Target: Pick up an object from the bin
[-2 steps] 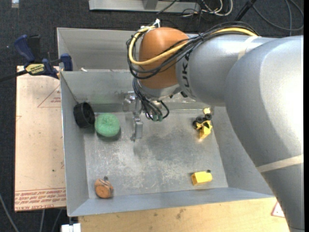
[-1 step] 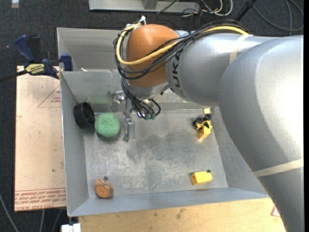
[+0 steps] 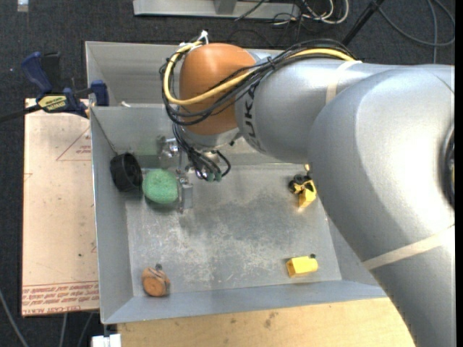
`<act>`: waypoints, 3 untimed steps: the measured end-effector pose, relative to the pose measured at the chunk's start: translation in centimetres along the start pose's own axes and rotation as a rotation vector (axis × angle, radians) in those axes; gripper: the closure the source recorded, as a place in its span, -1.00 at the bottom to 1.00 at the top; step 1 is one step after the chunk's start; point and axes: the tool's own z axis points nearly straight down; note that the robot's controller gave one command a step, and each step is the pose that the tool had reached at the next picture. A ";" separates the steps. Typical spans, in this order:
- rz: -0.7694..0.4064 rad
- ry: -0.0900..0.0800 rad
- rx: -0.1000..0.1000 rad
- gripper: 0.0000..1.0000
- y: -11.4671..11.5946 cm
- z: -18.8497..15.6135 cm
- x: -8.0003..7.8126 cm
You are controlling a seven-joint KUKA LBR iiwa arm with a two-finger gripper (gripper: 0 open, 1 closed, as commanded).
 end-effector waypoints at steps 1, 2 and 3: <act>-0.225 0.002 0.000 1.00 1.4 1.7 -0.6; -0.224 0.002 -0.001 1.00 1.4 1.7 -0.6; -0.372 0.008 0.000 -1.00 -1.4 2.7 2.6</act>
Offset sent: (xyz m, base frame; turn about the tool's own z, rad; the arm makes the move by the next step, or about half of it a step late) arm 0.0000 0.0000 0.0000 0.0000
